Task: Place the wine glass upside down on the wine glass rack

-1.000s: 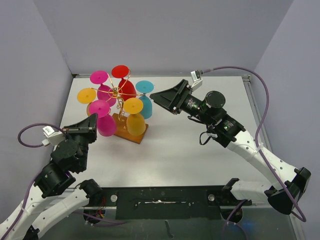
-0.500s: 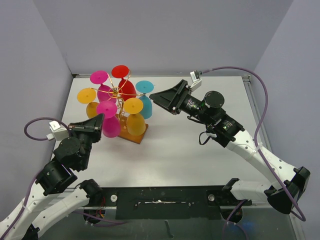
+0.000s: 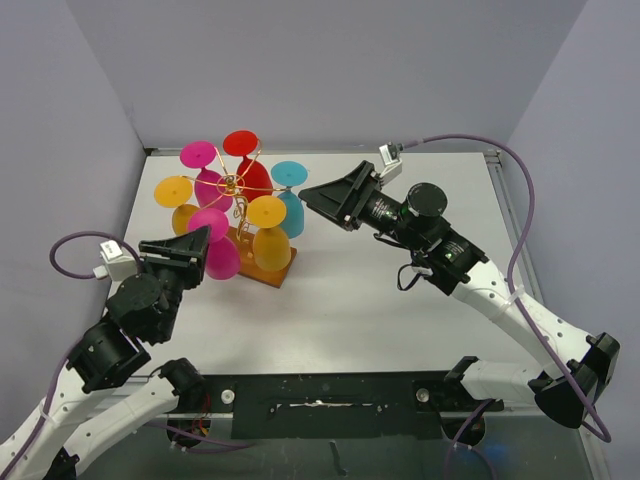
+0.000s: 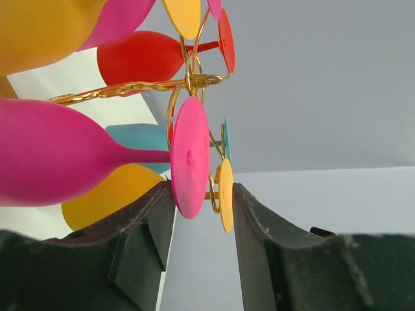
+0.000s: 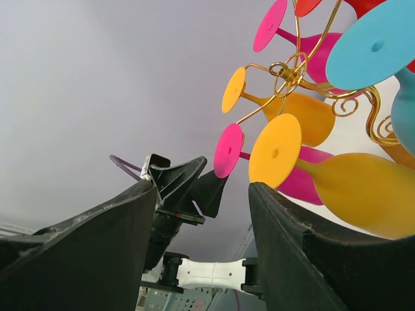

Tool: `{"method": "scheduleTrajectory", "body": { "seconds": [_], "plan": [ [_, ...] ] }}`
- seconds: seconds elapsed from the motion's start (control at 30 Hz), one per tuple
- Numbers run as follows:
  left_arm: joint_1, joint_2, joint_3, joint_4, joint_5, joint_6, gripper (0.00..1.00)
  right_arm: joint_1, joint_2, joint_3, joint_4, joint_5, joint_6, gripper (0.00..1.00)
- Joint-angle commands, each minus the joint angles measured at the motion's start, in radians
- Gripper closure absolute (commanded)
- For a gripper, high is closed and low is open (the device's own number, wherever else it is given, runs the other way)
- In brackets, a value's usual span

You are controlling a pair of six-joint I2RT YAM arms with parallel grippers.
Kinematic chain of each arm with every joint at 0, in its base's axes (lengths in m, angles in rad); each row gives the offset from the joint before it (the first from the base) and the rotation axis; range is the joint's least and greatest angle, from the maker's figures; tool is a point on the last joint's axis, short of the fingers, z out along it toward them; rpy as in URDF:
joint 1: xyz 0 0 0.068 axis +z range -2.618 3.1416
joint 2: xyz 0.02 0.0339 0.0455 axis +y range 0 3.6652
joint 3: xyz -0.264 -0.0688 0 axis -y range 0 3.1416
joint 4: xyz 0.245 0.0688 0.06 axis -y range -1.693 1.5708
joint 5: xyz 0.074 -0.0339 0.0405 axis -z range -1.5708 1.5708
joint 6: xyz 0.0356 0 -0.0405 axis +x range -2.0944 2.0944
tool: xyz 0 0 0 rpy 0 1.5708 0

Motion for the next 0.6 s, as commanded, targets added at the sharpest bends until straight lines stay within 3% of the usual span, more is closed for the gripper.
{"method": "scheduleTrajectory", "body": {
  "seconds": [0.0, 0.33, 0.43, 0.57],
  "plan": [
    [0.003, -0.011, 0.077, -0.050, 0.044, -0.006, 0.60, -0.005, -0.019, 0.002, 0.050, 0.017, -0.004, 0.41],
    [0.003, -0.028, 0.127, -0.071, 0.204, 0.062, 0.53, -0.004, -0.035, -0.018, 0.028, 0.027, -0.033, 0.40],
    [0.003, -0.032, 0.134, -0.024, 0.296, 0.177, 0.53, -0.006, -0.062, -0.032, -0.067, 0.068, -0.106, 0.38],
    [0.003, -0.016, 0.180, 0.006, 0.410, 0.407, 0.53, -0.007, -0.135, -0.062, -0.262, 0.246, -0.253, 0.31]
  ]
}}
